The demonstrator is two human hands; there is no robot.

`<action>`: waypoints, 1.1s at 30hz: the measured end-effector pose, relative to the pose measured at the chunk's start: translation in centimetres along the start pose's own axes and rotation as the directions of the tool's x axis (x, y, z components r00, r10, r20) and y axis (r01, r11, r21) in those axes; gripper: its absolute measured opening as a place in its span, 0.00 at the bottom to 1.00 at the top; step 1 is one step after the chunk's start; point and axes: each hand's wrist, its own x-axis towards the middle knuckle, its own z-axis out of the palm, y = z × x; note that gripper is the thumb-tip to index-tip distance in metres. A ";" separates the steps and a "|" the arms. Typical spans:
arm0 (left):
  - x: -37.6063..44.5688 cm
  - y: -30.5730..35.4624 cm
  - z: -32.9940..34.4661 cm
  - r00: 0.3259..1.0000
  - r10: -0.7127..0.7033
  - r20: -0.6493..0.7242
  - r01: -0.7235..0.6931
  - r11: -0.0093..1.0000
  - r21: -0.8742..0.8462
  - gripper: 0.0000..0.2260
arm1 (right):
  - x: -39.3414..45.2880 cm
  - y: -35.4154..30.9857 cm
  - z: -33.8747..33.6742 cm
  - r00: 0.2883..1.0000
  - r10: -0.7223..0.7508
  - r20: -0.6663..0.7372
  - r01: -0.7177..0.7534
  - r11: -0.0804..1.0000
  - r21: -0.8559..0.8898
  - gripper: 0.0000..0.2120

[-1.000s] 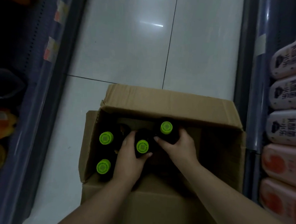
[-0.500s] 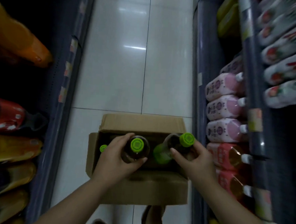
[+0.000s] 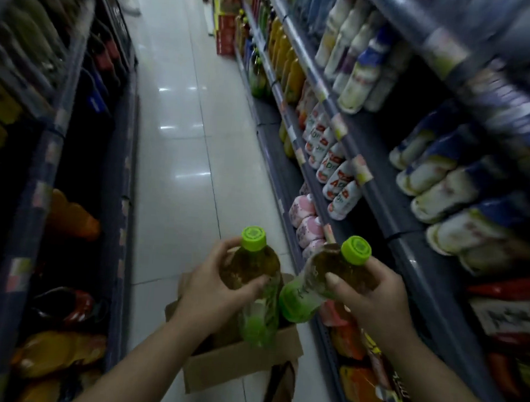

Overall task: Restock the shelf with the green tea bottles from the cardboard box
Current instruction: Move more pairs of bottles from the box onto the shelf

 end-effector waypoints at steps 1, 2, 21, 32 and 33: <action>-1.1 2.2 -0.3 0.999 0.028 0.018 -0.028 1.000 -0.009 0.23 | -1.5 -2.2 -0.9 1.000 -0.020 -0.012 0.020 1.000 0.005 0.14; -2.3 4.3 -0.5 0.997 0.063 0.038 -0.062 0.998 -0.020 0.20 | -3.1 -4.3 -1.8 0.999 -0.036 -0.026 0.036 0.999 0.002 0.14; -20.6 31.8 11.7 0.587 0.513 0.626 -0.449 0.850 -0.276 0.21 | -34.1 -23.1 -19.4 0.759 -0.185 -0.624 0.210 0.977 -0.035 0.22; -34.7 35.9 26.3 0.230 0.520 0.822 -0.208 0.852 -0.481 0.17 | -52.1 -21.9 -27.9 0.438 -0.113 -0.892 0.132 0.989 -0.061 0.22; -36.1 35.9 27.7 0.212 0.513 0.832 -0.174 0.857 -0.484 0.17 | -53.4 -21.4 -28.4 0.415 -0.106 -0.903 0.113 0.992 -0.065 0.17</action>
